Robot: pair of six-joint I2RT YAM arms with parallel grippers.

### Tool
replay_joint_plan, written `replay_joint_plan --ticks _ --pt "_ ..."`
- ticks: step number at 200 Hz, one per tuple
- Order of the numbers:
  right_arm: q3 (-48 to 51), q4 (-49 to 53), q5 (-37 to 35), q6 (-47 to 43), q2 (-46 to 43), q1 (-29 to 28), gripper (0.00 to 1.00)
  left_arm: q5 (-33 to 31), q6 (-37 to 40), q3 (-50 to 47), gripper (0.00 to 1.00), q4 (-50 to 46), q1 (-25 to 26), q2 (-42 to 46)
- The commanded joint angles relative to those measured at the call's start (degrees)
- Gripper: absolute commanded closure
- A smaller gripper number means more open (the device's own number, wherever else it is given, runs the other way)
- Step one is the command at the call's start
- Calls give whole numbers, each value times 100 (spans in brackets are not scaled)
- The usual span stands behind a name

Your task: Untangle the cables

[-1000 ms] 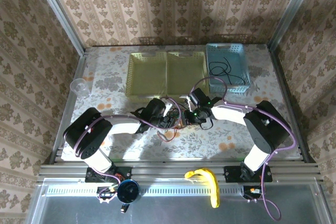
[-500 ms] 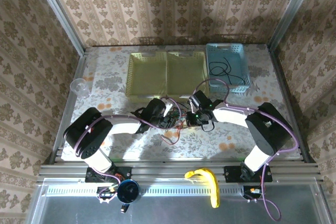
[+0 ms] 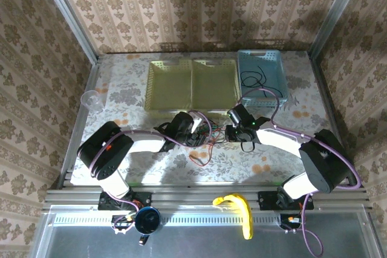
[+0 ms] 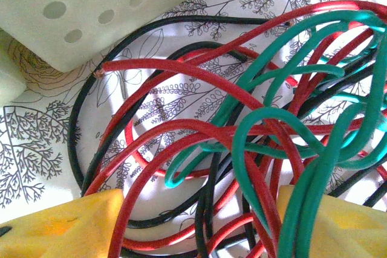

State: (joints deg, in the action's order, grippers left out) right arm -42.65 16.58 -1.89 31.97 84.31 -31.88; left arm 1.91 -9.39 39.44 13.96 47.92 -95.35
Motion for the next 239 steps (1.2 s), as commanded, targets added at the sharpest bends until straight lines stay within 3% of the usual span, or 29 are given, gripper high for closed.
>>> replay_joint_plan --ticks 1,34,115,149,175,202,239 --pt "114 129 -75 -53 -206 41 62 -75 112 54 32 -512 51 -208" --pt "161 -17 295 -155 -218 41 61 -86 165 138 32 -551 138 -271" --pt "206 -167 461 35 124 -11 60 -121 199 187 31 -594 200 -309" --pt "435 -171 419 210 7 -29 71 -138 195 196 31 -604 200 -325" --pt "565 18 51 338 -166 -29 84 -151 196 204 31 -600 199 -335" --pt "574 527 -852 601 -382 35 98 -199 182 182 31 -605 200 -344" --pt "697 1291 -1880 1273 -980 502 100 -209 196 187 28 -620 198 -370"
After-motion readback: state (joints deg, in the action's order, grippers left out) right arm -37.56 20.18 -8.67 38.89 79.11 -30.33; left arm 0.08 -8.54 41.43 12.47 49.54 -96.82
